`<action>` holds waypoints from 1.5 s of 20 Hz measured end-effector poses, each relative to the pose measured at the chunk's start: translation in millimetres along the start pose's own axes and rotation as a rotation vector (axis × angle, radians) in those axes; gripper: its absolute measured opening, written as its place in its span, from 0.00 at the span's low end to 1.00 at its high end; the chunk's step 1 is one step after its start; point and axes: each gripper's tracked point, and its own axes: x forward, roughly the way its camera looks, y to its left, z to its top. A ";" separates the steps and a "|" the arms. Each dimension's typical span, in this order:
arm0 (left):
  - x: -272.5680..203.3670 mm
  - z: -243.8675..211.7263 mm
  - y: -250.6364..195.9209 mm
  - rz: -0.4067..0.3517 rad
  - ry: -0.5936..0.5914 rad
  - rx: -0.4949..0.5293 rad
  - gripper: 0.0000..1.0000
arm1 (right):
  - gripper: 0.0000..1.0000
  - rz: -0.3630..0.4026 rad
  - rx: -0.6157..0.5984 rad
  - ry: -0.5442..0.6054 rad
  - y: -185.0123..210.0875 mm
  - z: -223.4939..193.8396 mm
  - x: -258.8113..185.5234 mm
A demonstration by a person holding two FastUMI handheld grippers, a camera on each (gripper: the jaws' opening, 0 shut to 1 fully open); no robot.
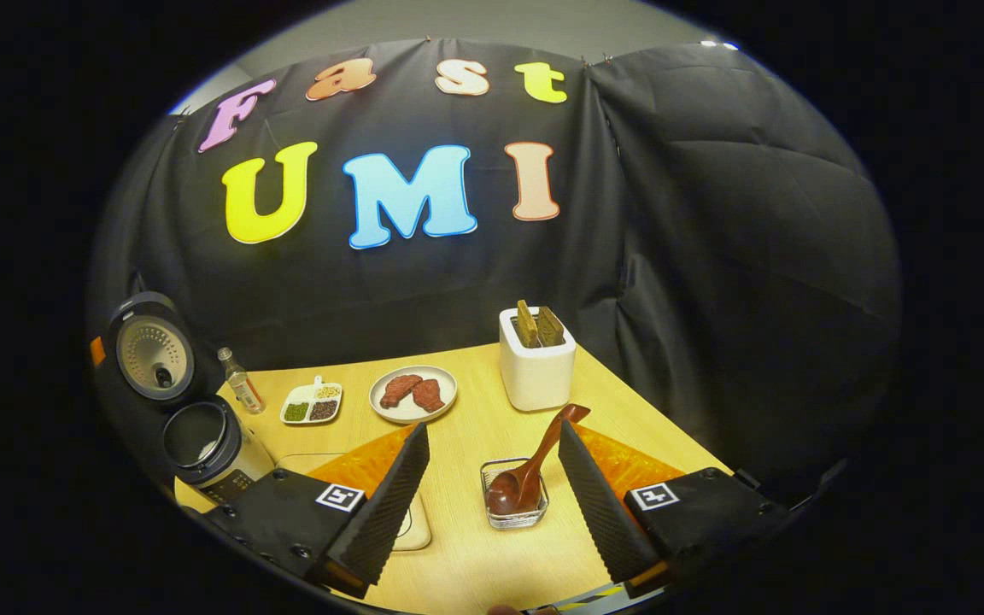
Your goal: Close the left gripper, press the button to open the rice cooker; take a wooden spoon from the chopstick holder with the right hand, scoop a spoonful of rice and pour it into the rice cooker, then put the wooden spoon back into the chopstick holder.
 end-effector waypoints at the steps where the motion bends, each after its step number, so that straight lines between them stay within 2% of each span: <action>1: 0.8 -0.9 -4.0 0.013 0.007 -0.001 0.96 | 0.97 0.000 0.014 0.014 -3.6 0.9 7.2; 2: 2.3 0.3 -7.1 0.029 0.011 -0.006 0.93 | 0.97 0.003 0.028 0.032 -6.0 1.2 13.7; 3: 2.2 1.8 -11.0 0.042 0.011 -0.014 0.96 | 0.97 0.008 0.042 0.054 -8.0 0.4 20.8; 4: 1.4 3.3 -15.7 0.050 0.008 -0.022 0.96 | 0.93 0.012 0.053 0.071 -10.6 0.2 27.5; 5: 1.6 3.2 -19.8 0.058 0.009 -0.022 0.96 | 0.97 0.012 0.065 0.085 -14.2 -0.8 35.7; 6: 1.1 0.7 -21.7 0.073 0.013 -0.016 0.93 | 0.93 0.015 0.077 0.101 -17.4 -2.5 44.1; 8: 0.3 -1.6 -24.7 0.108 0.022 0.004 0.96 | 0.93 0.014 0.103 0.118 -26.2 -1.2 59.7; 9: -1.3 -1.6 -27.9 0.121 0.023 0.009 0.96 | 0.97 0.009 0.112 0.123 -32.5 0.6 69.1; 15: -7.1 -11.4 -47.4 0.178 0.055 -0.002 0.96 | 0.97 -0.037 0.199 0.157 -71.3 3.8 113.6; 16: -8.3 -12.7 -50.7 0.184 0.057 -0.004 0.93 | 0.97 -0.044 0.214 0.169 -76.2 0.4 119.3; 17: -8.4 -13.7 -53.7 0.192 0.062 -0.002 0.96 | 0.93 -0.042 0.235 0.180 -80.3 -2.8 125.1; 18: -8.9 -16.4 -56.2 0.200 0.068 0.002 0.93 | 0.94 -0.039 0.258 0.197 -83.0 -6.1 130.9; 20: -8.4 -19.6 -61.6 0.215 0.077 0.015 0.96 | 0.97 -0.033 0.313 0.243 -87.0 -17.8 143.6; 24: -10.7 -24.9 -73.9 0.244 0.098 0.029 0.96 | 0.99 0.011 0.423 0.335 -82.6 -43.8 161.1; 28: -11.7 -35.9 -87.0 0.270 0.131 0.019 0.96 | 0.98 0.067 0.460 0.414 -71.4 -67.8 176.6; 29: -11.8 -38.0 -91.2 0.275 0.138 0.016 0.93 | 0.93 0.083 0.465 0.428 -68.9 -71.9 179.8; 30: -12.6 -39.6 -97.0 0.278 0.142 0.013 0.96 | 0.98 0.102 0.471 0.436 -65.6 -73.0 184.6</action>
